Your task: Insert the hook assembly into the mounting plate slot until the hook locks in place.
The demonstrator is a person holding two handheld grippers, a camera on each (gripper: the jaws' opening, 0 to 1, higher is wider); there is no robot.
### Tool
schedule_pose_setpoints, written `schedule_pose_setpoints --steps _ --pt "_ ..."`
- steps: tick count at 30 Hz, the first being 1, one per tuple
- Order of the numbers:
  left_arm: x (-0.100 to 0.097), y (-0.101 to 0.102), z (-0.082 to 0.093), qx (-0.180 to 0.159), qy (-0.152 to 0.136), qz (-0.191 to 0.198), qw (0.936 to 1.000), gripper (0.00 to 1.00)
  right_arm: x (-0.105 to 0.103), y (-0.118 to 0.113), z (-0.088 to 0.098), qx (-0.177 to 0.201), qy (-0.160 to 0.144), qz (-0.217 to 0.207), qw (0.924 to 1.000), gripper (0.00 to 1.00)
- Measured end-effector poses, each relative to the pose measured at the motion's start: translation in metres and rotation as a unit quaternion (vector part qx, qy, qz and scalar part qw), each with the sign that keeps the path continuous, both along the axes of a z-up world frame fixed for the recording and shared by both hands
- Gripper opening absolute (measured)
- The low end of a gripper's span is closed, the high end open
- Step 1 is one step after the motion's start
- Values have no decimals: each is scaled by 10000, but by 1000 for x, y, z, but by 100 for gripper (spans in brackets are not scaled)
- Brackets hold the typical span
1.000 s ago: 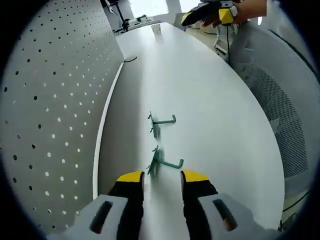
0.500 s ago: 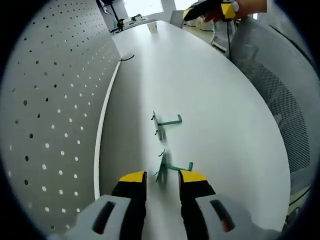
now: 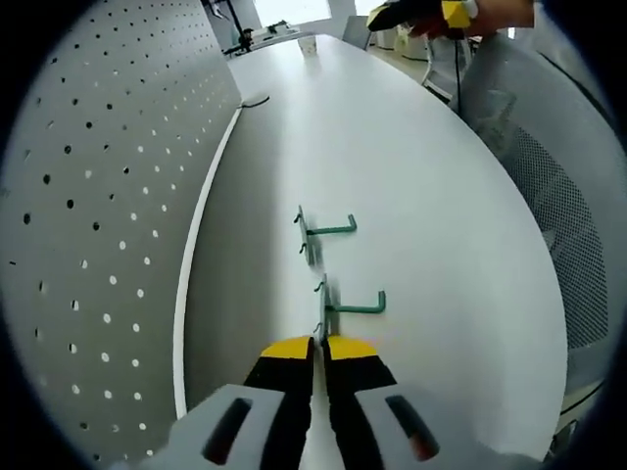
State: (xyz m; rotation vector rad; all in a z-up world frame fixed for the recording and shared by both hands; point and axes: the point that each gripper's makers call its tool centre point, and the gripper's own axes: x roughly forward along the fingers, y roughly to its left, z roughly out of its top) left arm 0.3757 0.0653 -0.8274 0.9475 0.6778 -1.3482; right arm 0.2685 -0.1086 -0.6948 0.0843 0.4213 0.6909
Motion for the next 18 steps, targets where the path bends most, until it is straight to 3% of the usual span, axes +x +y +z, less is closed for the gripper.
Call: schedule_pose_setpoints --steps 4,9,18 --pt "3 -1 5 -65 -66 28 10000 21 0 1 -2 -8 33 43 10000 44" --pt "1 -5 5 -169 -47 10 9998 24 -1 1 0 0 29 41 10000 44" --pt "-1 -14 4 -256 33 -23 9997 14 1 -3 2 9 -12 -32 10000 43"
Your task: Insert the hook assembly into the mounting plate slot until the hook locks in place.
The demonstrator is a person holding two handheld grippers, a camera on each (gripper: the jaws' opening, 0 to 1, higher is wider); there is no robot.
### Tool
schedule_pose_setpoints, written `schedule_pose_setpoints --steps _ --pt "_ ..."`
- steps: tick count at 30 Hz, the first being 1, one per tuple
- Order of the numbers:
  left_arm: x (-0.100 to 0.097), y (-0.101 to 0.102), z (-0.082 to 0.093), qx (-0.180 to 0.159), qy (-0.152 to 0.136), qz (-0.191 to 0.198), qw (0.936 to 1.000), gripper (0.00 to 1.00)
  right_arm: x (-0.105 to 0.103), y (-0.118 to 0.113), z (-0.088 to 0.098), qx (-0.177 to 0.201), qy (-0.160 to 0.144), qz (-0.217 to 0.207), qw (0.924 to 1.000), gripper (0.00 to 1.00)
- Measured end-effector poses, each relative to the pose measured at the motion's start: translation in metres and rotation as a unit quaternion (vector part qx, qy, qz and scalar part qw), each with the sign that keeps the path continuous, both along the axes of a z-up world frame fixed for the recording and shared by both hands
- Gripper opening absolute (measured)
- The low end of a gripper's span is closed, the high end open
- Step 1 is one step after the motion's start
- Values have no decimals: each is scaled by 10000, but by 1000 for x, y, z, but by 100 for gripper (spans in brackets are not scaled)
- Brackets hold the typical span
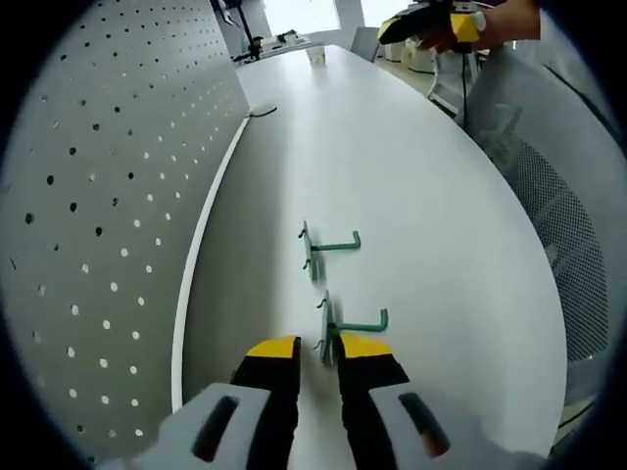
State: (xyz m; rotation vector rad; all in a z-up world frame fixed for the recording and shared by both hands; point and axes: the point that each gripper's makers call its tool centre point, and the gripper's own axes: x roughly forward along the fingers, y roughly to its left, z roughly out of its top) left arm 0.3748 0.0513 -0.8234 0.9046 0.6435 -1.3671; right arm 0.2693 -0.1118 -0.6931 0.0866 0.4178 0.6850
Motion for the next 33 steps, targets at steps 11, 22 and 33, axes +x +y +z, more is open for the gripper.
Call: schedule_pose_setpoints --steps 11,22,33 --pt "-1 2 -3 33 51 159 9999 4 1 -1 1 80 -12 -33 10000 43" --pt "2 6 2 -196 34 349 9992 2 0 -1 1 62 -4 -18 10000 43" --pt "0 7 24 -822 -9 783 9935 2 0 0 2 47 -36 3 10000 43"
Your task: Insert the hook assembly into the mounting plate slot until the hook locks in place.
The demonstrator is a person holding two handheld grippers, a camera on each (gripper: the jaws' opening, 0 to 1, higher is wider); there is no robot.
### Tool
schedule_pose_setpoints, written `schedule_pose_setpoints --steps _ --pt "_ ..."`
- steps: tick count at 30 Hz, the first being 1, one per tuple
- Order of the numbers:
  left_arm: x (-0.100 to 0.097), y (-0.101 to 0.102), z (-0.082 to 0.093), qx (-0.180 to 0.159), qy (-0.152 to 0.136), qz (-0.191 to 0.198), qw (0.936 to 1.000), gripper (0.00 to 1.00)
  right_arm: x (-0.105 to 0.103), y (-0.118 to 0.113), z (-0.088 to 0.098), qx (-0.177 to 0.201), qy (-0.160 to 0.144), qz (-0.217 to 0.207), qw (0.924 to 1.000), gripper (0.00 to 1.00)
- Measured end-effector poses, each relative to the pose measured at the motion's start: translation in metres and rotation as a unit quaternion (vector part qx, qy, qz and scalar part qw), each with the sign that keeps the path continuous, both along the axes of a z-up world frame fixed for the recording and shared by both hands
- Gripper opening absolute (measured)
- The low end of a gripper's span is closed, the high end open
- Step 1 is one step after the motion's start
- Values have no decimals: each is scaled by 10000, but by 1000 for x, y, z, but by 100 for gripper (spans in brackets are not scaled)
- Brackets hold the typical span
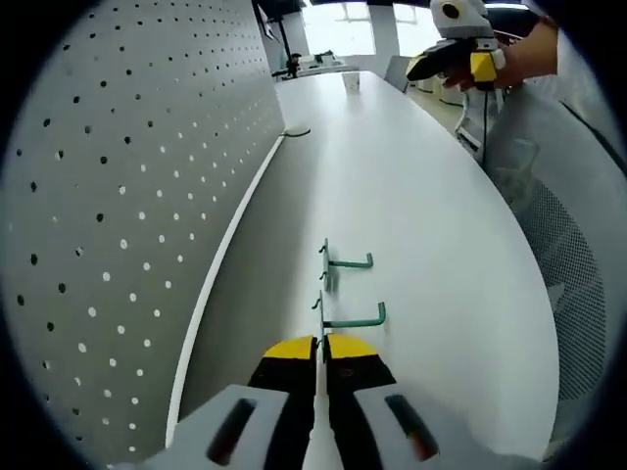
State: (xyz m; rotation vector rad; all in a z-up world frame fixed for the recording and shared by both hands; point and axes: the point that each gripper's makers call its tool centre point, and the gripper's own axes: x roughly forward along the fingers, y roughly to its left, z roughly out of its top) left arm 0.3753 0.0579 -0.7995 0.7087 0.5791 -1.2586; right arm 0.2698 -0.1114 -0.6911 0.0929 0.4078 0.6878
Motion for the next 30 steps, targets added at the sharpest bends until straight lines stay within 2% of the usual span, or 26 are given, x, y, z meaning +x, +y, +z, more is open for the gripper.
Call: schedule_pose_setpoints --steps 6,11,16,25,30 --pt "2 1 19 -384 -123 302 9987 2 0 2 0 -41 -19 37 10000 43" --pt "5 2 36 -790 -223 596 9948 2 0 3 0 -58 -24 59 10000 43" --pt "3 7 50 -1031 -319 828 9907 2 1 3 2 -74 -70 63 9999 43" --pt "-1 14 79 -1551 -545 1257 9784 2 0 6 1 -117 -104 132 9998 43" --pt "-6 19 93 -1882 -681 1565 9672 2 0 8 2 -136 -120 173 9997 43"
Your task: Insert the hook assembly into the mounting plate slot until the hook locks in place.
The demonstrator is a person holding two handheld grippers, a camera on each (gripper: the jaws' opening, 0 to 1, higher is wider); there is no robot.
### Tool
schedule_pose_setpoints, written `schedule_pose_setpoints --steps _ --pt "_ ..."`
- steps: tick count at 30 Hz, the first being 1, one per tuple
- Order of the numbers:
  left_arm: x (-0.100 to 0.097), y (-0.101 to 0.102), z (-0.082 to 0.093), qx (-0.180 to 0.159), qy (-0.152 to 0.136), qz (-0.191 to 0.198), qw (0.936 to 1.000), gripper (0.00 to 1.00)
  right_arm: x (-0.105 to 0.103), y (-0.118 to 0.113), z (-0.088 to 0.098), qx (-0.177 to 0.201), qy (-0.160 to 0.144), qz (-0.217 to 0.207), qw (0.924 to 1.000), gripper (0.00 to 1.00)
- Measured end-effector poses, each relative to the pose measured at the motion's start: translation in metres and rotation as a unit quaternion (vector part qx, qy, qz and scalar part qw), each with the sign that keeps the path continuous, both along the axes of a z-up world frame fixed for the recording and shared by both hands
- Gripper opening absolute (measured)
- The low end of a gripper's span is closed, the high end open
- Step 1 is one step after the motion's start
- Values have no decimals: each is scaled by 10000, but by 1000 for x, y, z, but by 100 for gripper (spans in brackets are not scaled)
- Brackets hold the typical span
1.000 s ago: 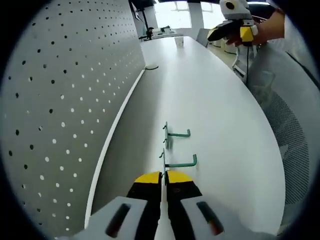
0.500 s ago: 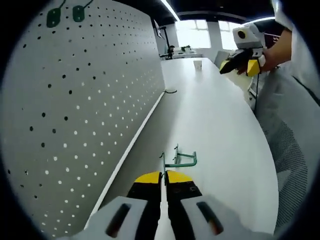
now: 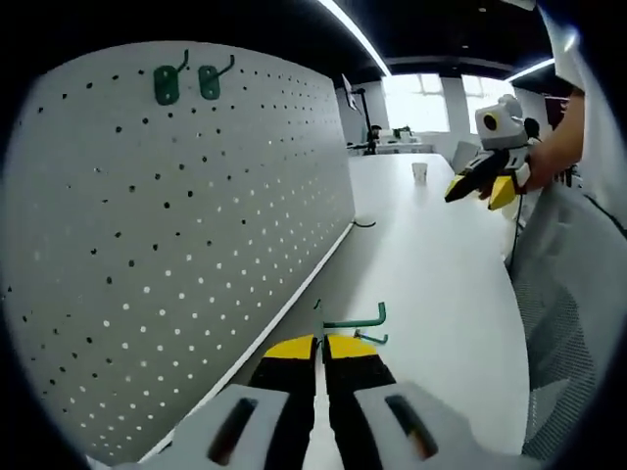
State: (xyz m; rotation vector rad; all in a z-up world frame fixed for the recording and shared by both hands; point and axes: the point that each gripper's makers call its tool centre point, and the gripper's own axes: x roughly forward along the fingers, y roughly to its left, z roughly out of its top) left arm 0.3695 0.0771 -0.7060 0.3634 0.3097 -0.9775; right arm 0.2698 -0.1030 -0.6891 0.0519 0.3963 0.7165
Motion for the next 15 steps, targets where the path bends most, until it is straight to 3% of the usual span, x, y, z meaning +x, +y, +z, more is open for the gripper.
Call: schedule_pose_setpoints --steps 8,15 --pt "-11 10 17 -489 -93 427 9978 2 -3 4 1 -47 -35 99 9999 44" --pt "-20 19 29 -702 -209 656 9952 2 -3 7 2 -57 -69 157 9998 44"
